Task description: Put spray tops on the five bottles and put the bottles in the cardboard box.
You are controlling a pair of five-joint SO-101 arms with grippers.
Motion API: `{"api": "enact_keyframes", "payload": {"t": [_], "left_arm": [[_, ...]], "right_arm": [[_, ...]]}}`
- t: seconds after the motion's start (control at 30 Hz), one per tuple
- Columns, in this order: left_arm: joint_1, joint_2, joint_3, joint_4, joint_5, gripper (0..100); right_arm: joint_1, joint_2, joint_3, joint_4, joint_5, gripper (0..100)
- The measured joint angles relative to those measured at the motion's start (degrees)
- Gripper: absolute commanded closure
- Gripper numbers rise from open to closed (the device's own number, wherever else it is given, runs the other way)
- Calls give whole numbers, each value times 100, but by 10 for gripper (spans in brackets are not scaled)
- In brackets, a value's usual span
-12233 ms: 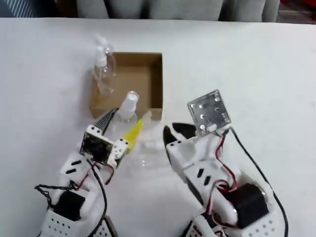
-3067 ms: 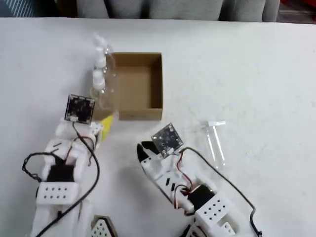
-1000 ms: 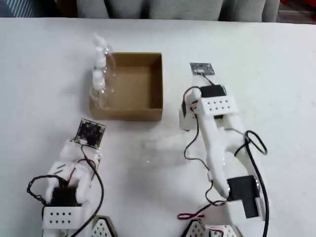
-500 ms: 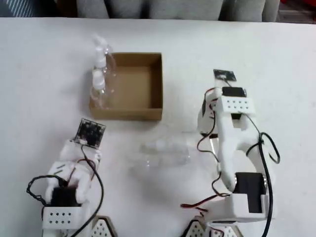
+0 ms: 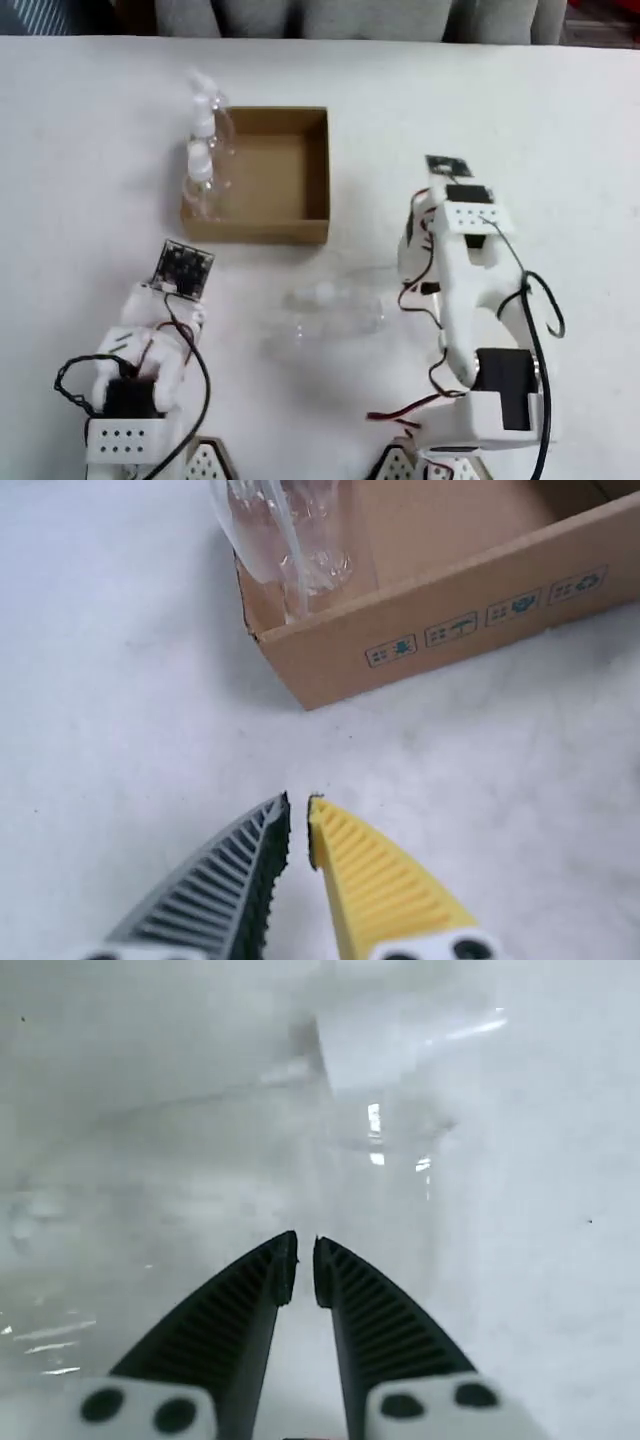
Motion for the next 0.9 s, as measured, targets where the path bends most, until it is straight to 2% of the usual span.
{"api": "enact_keyframes", "payload": {"t": [0.23,0.53,0.73,0.9], "left_arm": [[0,0,0,0,0,950],[0,0,0,0,0,950],[0,0,0,0,0,950],[0,0,0,0,0,950]], "right_arm": [[492,0,0,-264,0,983],[563,0,-440,-316,-26,973],[97,9,-782,-316,-1187,773],[-202,9,-791,-404,-1626,755]]}}
